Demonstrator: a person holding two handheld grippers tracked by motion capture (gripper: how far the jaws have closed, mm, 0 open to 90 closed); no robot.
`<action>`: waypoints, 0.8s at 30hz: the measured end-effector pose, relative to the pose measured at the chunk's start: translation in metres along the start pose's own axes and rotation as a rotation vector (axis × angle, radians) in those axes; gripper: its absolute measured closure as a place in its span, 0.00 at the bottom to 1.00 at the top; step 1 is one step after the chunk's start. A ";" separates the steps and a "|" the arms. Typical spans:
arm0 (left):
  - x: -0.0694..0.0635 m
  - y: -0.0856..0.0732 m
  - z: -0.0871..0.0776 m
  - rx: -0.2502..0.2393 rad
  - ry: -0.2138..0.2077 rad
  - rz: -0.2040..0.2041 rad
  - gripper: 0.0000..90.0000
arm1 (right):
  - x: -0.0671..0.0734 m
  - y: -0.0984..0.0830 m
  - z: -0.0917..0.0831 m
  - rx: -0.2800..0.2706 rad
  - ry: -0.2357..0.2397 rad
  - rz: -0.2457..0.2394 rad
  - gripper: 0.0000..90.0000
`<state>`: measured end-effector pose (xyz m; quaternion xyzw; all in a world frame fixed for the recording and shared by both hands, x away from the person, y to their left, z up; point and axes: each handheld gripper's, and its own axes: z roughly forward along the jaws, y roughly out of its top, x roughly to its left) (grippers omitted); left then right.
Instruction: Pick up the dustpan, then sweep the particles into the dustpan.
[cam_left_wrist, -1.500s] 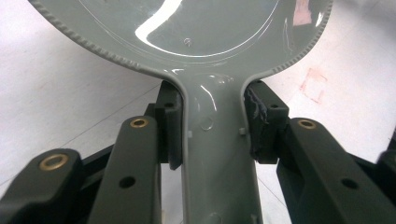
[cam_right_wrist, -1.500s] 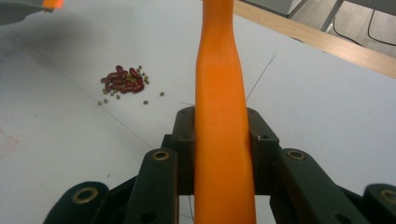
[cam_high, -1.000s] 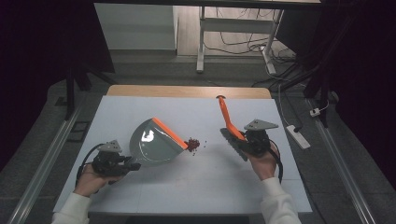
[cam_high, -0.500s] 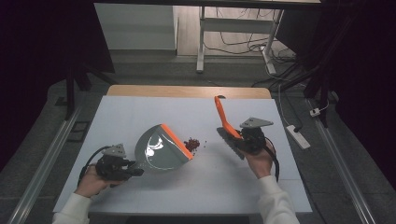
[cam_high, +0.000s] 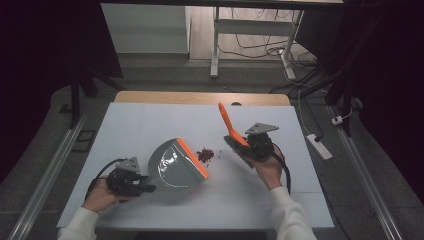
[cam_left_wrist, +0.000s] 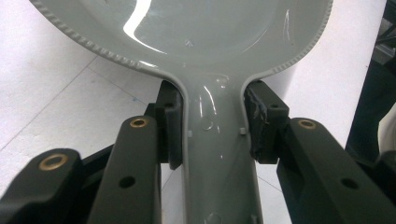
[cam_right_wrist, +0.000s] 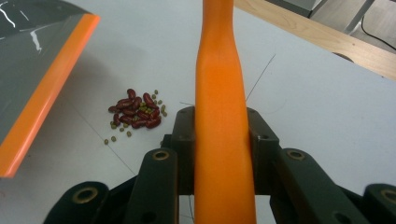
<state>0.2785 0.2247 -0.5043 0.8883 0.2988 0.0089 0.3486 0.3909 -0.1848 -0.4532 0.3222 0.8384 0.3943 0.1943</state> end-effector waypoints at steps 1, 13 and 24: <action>0.000 0.001 0.002 0.007 -0.001 0.001 0.69 | 0.000 0.001 0.001 0.000 0.000 -0.003 0.78; -0.003 0.006 0.012 0.081 0.012 -0.008 0.69 | 0.006 0.004 0.015 0.028 0.017 -0.019 0.78; -0.002 0.006 0.014 0.086 0.009 -0.038 0.69 | 0.004 0.010 0.022 0.025 0.008 -0.030 0.78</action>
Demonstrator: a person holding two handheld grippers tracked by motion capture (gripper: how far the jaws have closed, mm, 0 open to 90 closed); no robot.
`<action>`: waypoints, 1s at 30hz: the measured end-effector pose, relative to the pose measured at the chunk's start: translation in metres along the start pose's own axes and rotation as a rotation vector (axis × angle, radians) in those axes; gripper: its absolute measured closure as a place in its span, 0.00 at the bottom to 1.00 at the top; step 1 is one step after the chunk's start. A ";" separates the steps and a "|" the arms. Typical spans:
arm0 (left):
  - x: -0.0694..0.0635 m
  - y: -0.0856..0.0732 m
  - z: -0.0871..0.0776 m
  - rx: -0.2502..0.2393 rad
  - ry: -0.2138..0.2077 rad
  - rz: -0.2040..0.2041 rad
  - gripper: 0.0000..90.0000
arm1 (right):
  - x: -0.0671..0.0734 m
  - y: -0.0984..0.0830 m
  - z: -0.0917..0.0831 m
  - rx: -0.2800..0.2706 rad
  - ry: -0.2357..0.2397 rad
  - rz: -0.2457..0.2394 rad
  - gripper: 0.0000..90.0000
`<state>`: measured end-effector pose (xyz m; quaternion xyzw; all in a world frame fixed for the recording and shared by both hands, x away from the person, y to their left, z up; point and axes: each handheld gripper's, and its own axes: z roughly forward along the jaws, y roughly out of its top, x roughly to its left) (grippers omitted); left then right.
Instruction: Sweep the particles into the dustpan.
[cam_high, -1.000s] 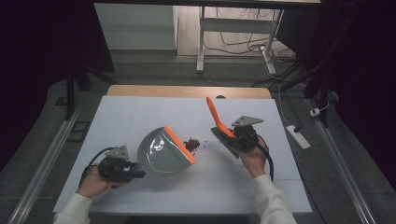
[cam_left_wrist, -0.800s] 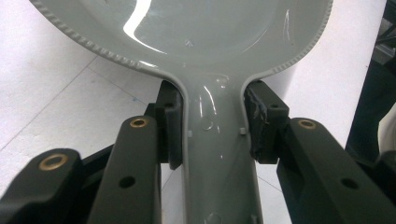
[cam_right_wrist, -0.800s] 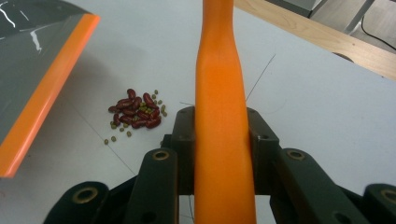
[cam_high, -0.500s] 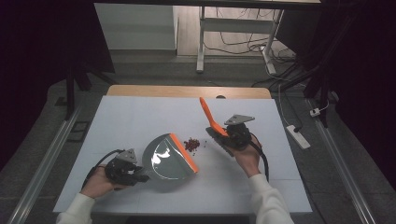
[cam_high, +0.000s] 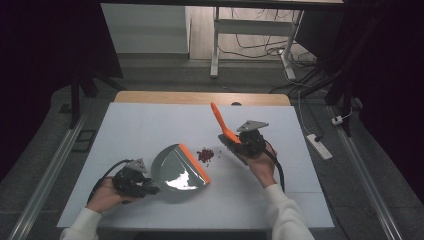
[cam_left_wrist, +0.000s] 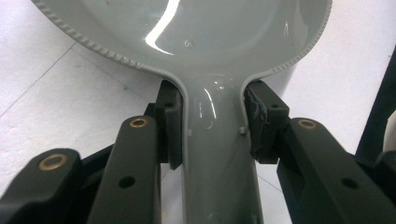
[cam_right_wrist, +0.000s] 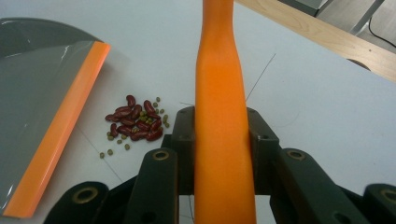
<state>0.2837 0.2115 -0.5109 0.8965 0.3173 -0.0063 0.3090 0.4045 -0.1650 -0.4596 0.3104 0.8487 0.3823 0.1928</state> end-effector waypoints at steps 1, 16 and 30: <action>0.000 0.000 0.000 0.002 0.000 0.001 0.69 | 0.000 0.001 0.001 0.000 -0.002 0.000 0.78; 0.003 0.003 0.007 0.020 -0.012 -0.016 0.69 | 0.005 0.005 0.022 0.048 -0.011 -0.042 0.78; 0.003 0.003 0.010 0.032 -0.026 -0.024 0.69 | 0.010 0.008 0.043 0.091 -0.018 -0.070 0.78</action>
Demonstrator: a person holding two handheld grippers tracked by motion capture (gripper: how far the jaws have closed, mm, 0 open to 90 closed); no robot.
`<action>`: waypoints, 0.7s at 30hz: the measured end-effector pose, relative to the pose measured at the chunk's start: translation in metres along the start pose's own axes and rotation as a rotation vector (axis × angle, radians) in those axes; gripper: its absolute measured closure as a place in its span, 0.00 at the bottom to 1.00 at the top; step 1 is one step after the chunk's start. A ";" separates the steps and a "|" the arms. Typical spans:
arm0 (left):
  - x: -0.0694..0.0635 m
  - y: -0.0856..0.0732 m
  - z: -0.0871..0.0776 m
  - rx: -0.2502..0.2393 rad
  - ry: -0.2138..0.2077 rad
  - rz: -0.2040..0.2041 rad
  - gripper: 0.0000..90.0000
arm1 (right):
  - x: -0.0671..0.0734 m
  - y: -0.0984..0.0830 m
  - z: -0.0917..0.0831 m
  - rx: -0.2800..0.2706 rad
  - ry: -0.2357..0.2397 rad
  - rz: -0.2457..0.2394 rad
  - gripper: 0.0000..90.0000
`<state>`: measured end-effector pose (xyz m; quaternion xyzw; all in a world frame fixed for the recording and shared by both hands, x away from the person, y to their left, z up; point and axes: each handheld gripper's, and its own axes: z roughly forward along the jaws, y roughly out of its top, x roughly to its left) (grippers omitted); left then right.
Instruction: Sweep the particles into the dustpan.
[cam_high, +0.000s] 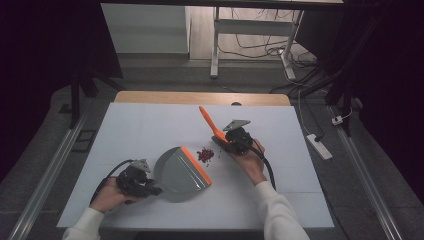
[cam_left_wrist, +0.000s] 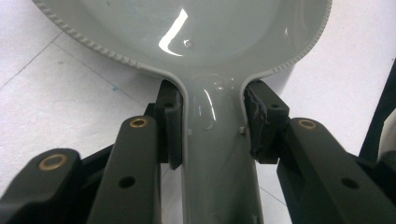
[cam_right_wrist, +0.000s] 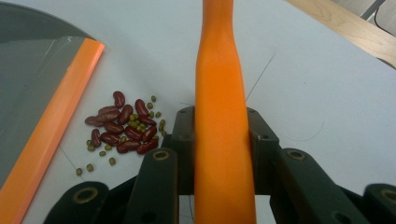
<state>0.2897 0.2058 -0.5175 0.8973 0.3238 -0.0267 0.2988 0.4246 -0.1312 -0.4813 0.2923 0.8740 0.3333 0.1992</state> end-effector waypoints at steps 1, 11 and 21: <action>0.000 0.000 0.000 -0.001 0.000 -0.001 0.69 | 0.000 0.000 0.001 0.002 -0.001 -0.001 0.78; 0.000 0.000 0.001 0.001 -0.007 -0.008 0.69 | 0.008 0.005 0.011 0.020 0.009 -0.030 0.78; 0.001 0.000 0.001 0.002 -0.013 -0.012 0.69 | 0.021 0.010 0.017 0.022 0.010 -0.069 0.78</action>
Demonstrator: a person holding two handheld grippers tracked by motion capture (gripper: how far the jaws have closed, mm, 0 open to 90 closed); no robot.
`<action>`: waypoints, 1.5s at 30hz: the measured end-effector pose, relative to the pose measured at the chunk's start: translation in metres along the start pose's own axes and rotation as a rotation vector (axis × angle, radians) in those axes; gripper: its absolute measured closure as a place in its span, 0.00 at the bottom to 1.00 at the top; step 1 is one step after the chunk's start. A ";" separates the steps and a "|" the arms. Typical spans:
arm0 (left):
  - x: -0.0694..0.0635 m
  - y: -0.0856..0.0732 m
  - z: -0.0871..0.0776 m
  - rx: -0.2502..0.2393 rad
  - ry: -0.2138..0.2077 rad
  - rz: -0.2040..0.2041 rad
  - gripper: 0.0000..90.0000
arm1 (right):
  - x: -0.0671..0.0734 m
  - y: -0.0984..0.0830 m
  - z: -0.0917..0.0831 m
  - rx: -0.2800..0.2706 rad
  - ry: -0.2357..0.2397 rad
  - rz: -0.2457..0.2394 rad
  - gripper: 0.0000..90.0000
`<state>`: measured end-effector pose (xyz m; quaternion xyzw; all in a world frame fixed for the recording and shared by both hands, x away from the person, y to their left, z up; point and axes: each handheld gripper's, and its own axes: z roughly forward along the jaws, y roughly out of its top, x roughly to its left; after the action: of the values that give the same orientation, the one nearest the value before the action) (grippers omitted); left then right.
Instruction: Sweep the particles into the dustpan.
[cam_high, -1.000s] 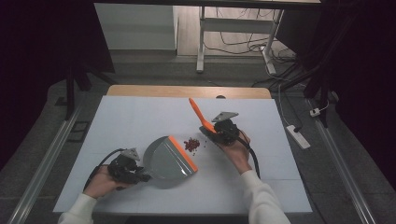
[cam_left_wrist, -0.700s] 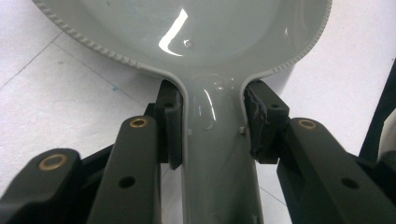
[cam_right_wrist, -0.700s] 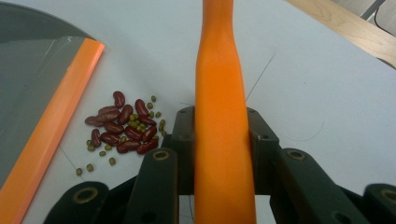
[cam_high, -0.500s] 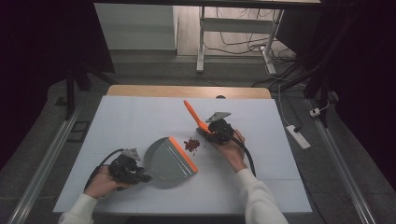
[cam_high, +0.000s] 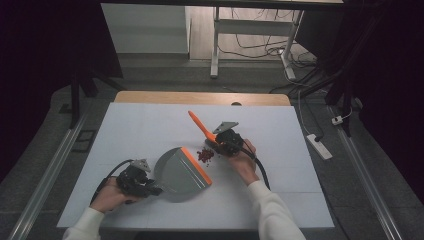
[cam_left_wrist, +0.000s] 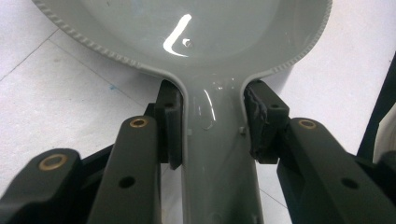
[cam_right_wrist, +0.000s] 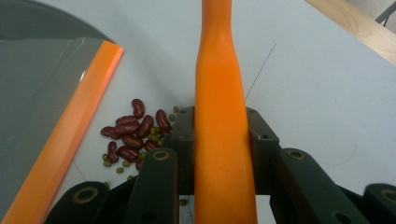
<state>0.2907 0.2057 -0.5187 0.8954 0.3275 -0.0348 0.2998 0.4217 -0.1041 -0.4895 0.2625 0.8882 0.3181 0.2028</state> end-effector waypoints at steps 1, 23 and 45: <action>0.000 0.000 0.000 0.000 0.000 0.000 0.69 | 0.002 0.001 0.000 -0.001 0.001 0.000 0.78; 0.001 0.000 0.001 0.001 -0.009 -0.010 0.69 | 0.028 0.010 0.004 -0.010 0.063 -0.077 0.78; 0.002 -0.001 0.002 0.002 -0.013 -0.010 0.69 | 0.051 0.017 0.006 -0.026 0.119 -0.110 0.78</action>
<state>0.2917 0.2062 -0.5209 0.8937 0.3299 -0.0423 0.3011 0.3910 -0.0595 -0.4926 0.1912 0.9074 0.3331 0.1705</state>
